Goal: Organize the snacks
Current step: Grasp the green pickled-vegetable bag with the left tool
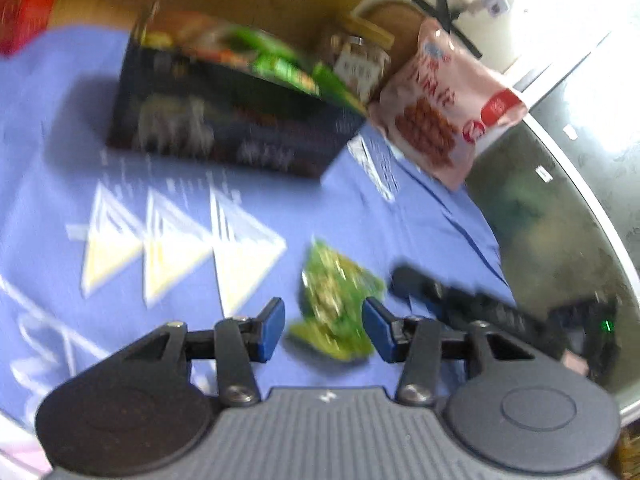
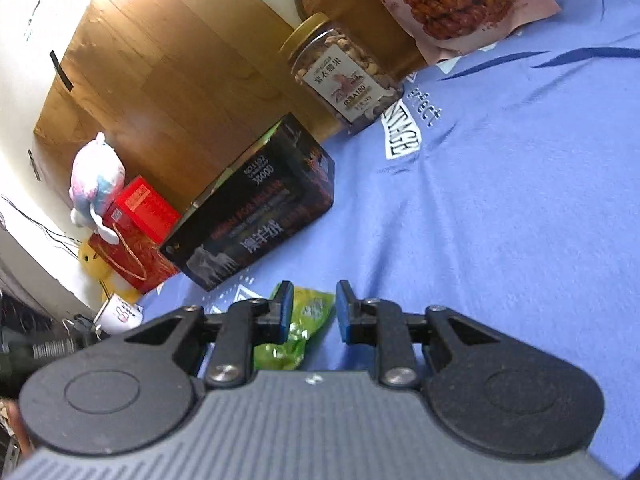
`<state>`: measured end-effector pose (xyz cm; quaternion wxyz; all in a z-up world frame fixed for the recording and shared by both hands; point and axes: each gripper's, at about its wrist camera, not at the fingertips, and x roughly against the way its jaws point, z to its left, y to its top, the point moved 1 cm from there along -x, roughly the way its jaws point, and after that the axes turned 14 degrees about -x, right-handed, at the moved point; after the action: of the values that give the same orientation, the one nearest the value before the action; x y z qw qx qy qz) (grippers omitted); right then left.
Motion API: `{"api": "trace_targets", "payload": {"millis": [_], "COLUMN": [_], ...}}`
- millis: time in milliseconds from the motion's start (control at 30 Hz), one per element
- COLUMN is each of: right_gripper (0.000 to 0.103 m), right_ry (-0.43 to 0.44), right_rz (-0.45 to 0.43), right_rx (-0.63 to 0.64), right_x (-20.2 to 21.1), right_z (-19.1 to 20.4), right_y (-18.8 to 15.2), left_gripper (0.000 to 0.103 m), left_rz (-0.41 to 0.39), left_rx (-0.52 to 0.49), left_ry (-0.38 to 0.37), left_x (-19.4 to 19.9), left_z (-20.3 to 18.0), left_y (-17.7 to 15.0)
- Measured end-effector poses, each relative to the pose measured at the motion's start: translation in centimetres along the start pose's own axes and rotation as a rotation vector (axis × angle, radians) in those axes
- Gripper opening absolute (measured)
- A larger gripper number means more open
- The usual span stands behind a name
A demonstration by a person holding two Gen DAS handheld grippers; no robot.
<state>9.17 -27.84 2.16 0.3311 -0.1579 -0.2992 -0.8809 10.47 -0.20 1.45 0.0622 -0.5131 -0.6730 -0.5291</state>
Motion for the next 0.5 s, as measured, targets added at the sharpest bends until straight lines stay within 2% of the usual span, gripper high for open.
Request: {"api": "trace_targets", "payload": {"millis": [133, 267, 367, 500], "right_gripper": [0.027, 0.027, 0.026, 0.027], "right_ry": [-0.01, -0.006, 0.03, 0.06], "right_rz": [0.041, 0.134, 0.144, 0.164], "right_rx": [0.09, 0.086, 0.061, 0.066], "right_x": [-1.8, -3.5, -2.2, -0.4], "right_z": [0.9, 0.4, 0.0, 0.1], "right_y": [1.4, 1.4, 0.4, -1.6], "left_gripper": [0.044, 0.043, 0.041, 0.041], "left_rz": [0.011, 0.032, 0.021, 0.004], "left_rx": [0.053, 0.103, 0.139, 0.146], "left_ry": [-0.037, -0.054, -0.064, -0.043], "left_x": [0.7, -0.1, -0.4, -0.2], "left_z": [-0.3, -0.1, 0.5, 1.3], "left_y": [-1.8, -2.5, -2.3, -1.8]}}
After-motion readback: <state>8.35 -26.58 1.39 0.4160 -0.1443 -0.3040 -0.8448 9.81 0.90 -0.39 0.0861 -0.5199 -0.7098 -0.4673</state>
